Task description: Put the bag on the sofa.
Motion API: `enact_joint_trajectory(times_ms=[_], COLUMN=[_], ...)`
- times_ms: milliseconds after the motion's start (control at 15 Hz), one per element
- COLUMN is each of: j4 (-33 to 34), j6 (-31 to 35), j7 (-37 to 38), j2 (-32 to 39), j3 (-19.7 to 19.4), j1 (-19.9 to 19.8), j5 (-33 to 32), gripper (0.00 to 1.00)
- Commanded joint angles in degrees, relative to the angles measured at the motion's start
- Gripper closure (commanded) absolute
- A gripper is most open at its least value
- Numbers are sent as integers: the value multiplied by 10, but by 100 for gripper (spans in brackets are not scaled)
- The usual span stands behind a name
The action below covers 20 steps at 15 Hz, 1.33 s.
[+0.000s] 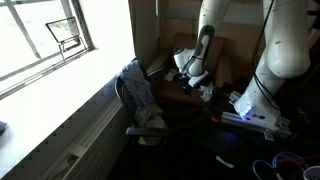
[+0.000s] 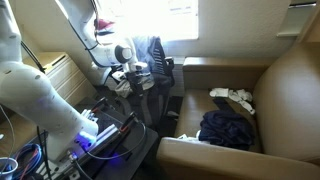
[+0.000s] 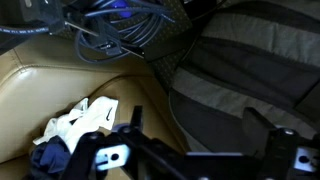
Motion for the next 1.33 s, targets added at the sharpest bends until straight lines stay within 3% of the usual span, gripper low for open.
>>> enact_joint_trajectory(times_ms=[0, 600, 800, 1067, 1133, 1267], j4=[7, 30, 57, 110, 78, 90], j6=[2, -7, 49, 80, 70, 70], j7=[2, 8, 47, 39, 29, 26], j2=[11, 36, 88, 162, 126, 145], j3=[-17, -32, -56, -49, -63, -64], j1=[23, 34, 48, 25, 51, 53], j5=[10, -1, -8, 65, 59, 72], gripper=[0, 0, 0, 0, 0, 0])
